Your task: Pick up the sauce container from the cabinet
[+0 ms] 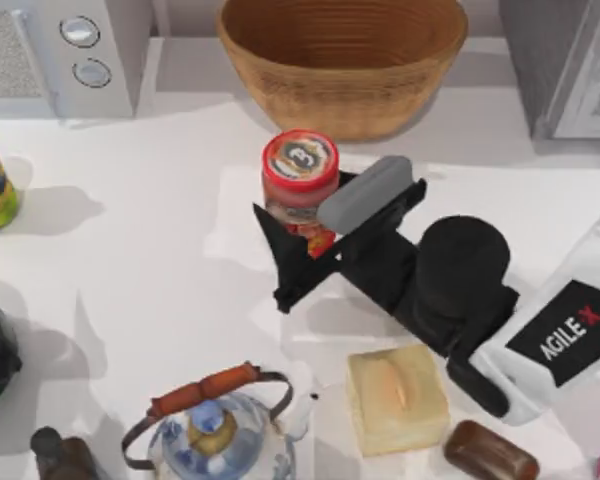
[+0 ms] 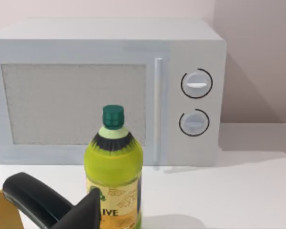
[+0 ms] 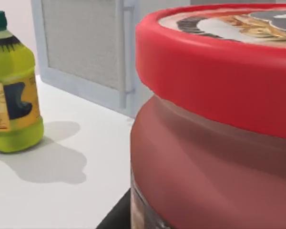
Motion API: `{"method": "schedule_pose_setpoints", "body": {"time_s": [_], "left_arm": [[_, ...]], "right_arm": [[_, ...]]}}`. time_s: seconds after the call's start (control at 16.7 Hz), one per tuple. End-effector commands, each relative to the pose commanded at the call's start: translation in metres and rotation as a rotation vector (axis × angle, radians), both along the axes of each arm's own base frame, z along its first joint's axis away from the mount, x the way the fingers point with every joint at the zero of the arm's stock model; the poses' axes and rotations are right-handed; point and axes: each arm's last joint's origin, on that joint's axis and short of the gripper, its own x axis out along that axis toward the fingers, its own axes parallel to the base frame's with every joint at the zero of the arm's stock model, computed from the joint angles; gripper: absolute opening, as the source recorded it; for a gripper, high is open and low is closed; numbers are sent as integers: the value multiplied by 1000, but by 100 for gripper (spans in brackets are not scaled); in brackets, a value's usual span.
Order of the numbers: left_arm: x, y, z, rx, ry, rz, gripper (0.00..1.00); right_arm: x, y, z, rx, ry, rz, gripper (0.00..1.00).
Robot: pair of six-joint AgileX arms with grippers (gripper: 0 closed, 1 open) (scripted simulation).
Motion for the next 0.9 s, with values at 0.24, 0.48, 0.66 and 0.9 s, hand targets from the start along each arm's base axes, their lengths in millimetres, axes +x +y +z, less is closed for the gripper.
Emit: {"method": "schedule_pose_setpoints", "body": {"time_s": [0.24, 0.48, 0.66, 0.9], "left_arm": [[0, 0, 0, 0, 0, 0, 100], [0, 0, 0, 0, 0, 0, 100], [0, 0, 0, 0, 0, 0, 100], [0, 0, 0, 0, 0, 0, 100]], "right_arm": [[0, 3, -5, 2, -2, 5, 0], [1, 5, -4, 6, -6, 8, 0], [7, 21, -3, 20, -25, 29, 0], [22, 42, -16, 17, -18, 38, 0]]}}
